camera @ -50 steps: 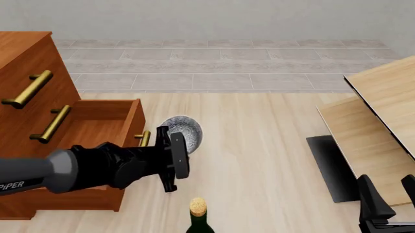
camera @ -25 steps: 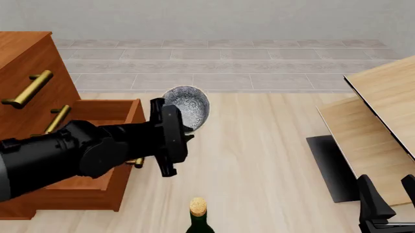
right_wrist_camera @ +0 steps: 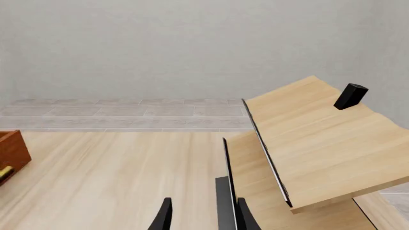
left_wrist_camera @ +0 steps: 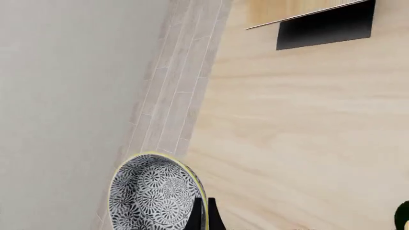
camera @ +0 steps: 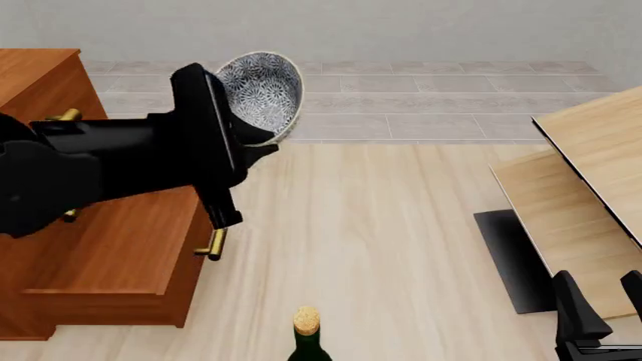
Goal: Put the bowl on top of the cabinet.
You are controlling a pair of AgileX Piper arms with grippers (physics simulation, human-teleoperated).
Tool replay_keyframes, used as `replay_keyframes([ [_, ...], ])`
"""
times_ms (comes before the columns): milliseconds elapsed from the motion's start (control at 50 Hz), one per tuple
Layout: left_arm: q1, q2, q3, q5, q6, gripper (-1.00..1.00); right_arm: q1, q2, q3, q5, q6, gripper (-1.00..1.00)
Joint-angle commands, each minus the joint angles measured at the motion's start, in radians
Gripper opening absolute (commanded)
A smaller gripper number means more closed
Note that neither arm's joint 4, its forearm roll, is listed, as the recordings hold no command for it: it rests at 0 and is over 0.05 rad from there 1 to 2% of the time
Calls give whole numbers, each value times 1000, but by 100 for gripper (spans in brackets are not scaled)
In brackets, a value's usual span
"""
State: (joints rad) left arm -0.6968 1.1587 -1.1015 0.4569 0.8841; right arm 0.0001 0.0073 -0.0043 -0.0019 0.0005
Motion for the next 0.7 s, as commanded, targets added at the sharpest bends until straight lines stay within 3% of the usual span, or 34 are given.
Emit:
replay_keyframes([
  [20, -13, -95, -94, 144, -7, -100, 0, 0, 0, 0, 0, 100],
  [60, -16, -100, -126, 180, -17, -100, 0, 0, 0, 0, 0, 100],
  [160, -7, -125, -151, 248, 51, -100, 0, 0, 0, 0, 0, 100],
  [240, 5, -125, -208, 305, 62, -100, 0, 0, 0, 0, 0, 100],
  [280, 29, -134, -212, 322, 109, -100, 0, 0, 0, 0, 0, 100],
  [500, 104, -137, -330, 430, 198, -100, 0, 0, 0, 0, 0, 100],
  [540, 131, -142, -336, 441, 243, -100, 0, 0, 0, 0, 0, 100],
  [600, 134, -127, -401, 478, 229, -100, 0, 0, 0, 0, 0, 100],
  [640, 164, -134, -397, 490, 272, -100, 0, 0, 0, 0, 0, 100],
  [680, 172, -125, -433, 513, 258, -100, 0, 0, 0, 0, 0, 100],
  [700, 201, -140, -401, 503, 297, -100, 0, 0, 0, 0, 0, 100],
])
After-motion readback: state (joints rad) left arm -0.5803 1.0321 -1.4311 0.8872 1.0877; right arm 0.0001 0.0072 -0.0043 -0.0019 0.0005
